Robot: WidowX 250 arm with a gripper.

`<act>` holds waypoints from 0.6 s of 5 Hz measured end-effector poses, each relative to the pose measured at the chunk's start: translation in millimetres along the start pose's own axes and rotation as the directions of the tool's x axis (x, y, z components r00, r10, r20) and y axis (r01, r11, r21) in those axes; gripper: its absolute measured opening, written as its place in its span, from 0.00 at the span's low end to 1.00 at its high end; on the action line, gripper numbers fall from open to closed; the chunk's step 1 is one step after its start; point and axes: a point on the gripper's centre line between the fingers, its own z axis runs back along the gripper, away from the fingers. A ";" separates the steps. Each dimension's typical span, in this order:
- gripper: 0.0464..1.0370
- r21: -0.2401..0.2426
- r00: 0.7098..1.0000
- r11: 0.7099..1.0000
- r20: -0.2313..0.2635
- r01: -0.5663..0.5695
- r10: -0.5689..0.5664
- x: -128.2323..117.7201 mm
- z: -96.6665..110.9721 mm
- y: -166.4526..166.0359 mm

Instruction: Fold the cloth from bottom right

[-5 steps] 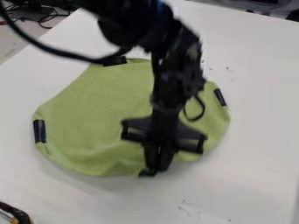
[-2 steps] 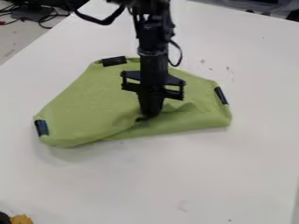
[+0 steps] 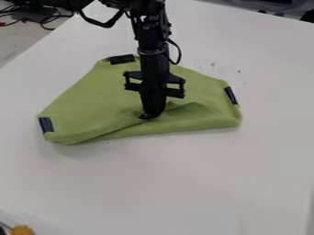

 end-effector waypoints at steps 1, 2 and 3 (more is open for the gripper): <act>0.25 0.030 0.999 0.999 0.038 -0.028 0.027 -4.5 0.1 4.4; 0.54 0.102 0.990 0.993 0.131 -0.062 0.048 -17.5 12.2 3.3; 0.84 0.175 0.972 0.980 0.229 -0.096 0.055 -24.9 41.8 -1.9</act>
